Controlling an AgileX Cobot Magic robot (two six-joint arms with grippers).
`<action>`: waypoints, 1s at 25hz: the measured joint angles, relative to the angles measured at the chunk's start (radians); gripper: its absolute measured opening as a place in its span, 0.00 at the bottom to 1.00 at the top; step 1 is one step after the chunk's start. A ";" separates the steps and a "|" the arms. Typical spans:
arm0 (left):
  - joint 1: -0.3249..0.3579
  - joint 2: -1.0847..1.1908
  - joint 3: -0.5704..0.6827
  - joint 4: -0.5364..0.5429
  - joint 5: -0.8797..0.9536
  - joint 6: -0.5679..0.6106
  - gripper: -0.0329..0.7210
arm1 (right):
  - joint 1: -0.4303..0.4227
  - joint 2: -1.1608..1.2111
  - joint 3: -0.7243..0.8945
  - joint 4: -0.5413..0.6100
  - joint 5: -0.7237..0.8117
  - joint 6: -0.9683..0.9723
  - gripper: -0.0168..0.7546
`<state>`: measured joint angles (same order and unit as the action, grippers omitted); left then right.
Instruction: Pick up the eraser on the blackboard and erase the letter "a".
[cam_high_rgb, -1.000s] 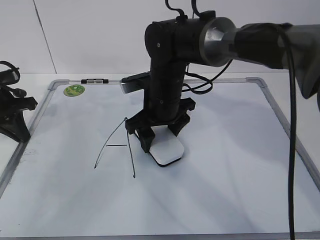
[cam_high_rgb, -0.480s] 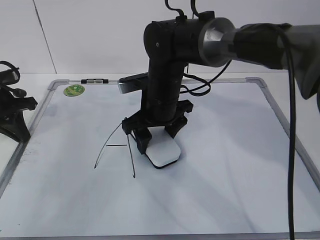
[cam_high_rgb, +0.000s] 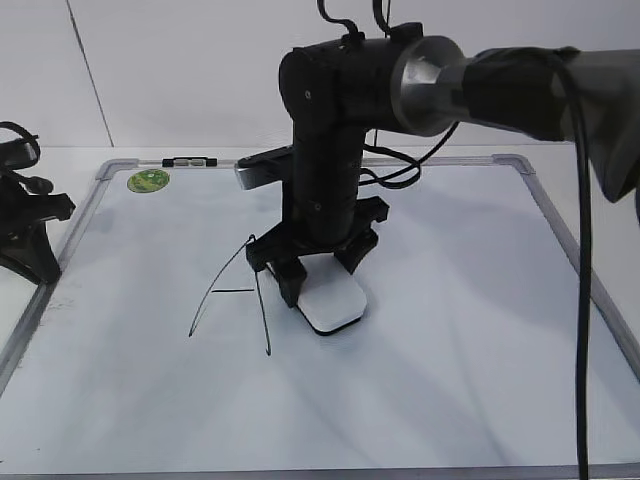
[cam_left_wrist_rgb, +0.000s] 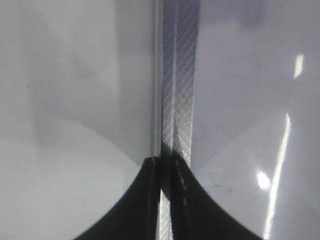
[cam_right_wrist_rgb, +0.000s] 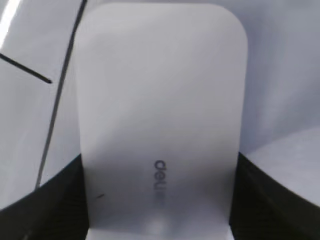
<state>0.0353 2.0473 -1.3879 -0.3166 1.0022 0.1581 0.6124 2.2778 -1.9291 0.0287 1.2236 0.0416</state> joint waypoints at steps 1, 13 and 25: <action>0.000 0.000 0.000 0.000 0.000 0.000 0.07 | 0.000 -0.005 0.002 -0.020 0.000 0.011 0.72; 0.000 0.000 0.000 0.000 0.000 0.000 0.07 | -0.017 -0.145 0.004 -0.237 0.002 0.154 0.72; 0.000 0.000 0.000 0.000 0.000 0.000 0.07 | -0.200 -0.303 0.041 -0.284 0.006 0.195 0.72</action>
<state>0.0353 2.0473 -1.3879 -0.3166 1.0022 0.1581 0.4121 1.9744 -1.8884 -0.2549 1.2300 0.2371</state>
